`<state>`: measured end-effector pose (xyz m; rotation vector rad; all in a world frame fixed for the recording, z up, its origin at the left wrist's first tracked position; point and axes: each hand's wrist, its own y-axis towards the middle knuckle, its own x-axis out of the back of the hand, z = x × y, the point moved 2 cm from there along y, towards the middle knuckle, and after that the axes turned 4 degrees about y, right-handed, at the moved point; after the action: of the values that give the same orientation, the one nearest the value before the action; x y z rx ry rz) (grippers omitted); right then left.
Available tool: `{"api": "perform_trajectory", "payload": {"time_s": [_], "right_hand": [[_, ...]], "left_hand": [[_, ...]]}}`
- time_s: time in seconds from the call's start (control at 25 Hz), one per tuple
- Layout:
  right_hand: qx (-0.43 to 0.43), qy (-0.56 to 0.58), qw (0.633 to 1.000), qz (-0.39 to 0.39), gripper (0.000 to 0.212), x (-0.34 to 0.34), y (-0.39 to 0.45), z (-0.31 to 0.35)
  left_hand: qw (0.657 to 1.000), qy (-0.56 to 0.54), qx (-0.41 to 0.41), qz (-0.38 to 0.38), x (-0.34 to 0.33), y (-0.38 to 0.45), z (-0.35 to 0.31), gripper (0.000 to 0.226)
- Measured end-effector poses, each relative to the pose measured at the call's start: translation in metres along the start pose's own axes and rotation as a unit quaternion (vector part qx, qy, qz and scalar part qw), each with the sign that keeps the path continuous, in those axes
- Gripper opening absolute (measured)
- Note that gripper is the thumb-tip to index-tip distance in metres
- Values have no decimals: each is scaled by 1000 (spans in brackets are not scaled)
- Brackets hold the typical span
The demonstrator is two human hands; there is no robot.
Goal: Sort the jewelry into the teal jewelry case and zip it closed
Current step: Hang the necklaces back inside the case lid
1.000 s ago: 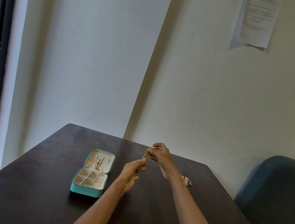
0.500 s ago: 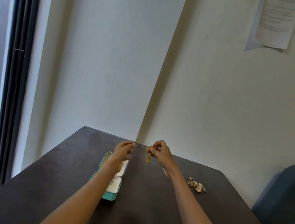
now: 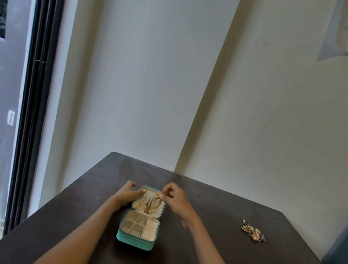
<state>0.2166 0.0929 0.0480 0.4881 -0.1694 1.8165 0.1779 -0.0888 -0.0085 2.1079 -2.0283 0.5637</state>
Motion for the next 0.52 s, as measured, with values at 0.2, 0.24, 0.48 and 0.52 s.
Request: {"api": "perform_trajectory", "payload": {"time_s": [0.2,0.24,0.48,0.52], "right_hand": [[-43,-39,998,1,16,-13,14,-27],[-46,-51,998,-10,16,-13,16,-32],[-41,-147,987,-47,16,-7,34,-40],[-32,-171,984,-44,18,-8,39,-39]], "left_hand": [[997,-1,-32,-65,-6,17,27,43],[996,1,-43,-72,-7,18,30,35],[989,-24,-115,-92,-12,15,39,13],[988,-36,-121,-92,-12,14,40,13]]}}
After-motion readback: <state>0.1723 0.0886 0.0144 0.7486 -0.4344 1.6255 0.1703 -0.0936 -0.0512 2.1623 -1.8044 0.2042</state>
